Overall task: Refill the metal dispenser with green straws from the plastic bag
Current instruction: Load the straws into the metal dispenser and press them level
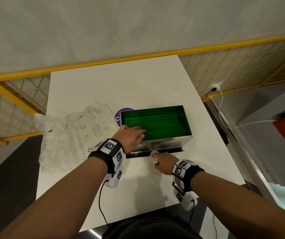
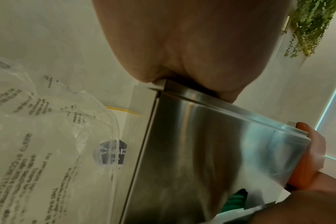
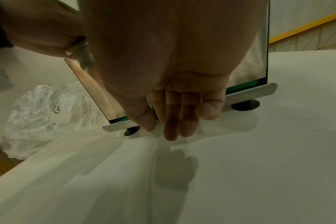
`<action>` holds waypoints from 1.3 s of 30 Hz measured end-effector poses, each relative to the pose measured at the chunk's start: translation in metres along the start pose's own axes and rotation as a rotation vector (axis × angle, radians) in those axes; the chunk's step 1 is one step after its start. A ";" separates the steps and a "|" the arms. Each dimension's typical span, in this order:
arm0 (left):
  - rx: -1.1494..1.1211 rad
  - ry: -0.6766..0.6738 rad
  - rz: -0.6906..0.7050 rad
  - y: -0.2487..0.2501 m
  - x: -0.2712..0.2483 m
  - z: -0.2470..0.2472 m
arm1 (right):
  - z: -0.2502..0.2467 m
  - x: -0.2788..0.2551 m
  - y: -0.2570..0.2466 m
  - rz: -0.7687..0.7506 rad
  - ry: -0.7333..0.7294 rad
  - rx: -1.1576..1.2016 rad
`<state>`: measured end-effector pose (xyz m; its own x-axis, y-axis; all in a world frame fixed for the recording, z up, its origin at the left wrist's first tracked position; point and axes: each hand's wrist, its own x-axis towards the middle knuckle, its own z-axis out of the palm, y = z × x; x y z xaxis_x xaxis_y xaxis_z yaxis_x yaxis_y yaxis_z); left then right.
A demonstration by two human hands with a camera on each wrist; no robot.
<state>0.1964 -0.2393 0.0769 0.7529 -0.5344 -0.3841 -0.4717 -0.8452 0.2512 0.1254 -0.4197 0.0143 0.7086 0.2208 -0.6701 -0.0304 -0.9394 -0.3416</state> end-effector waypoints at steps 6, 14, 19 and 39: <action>-0.032 -0.022 0.002 0.001 0.001 -0.005 | -0.018 -0.026 -0.003 -0.193 0.300 -0.177; 0.123 -0.052 -0.009 0.003 -0.005 -0.005 | -0.056 -0.048 0.030 -0.207 0.733 -0.209; 0.103 -0.038 -0.032 0.009 -0.013 0.000 | -0.078 -0.039 0.022 -0.126 0.314 -0.410; 0.134 -0.073 -0.109 0.025 -0.056 0.012 | -0.074 -0.049 0.009 -0.293 0.194 -0.423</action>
<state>0.1366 -0.2304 0.0940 0.7699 -0.4345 -0.4675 -0.4498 -0.8890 0.0854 0.1430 -0.4578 0.0927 0.7630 0.4741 -0.4394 0.4454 -0.8782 -0.1742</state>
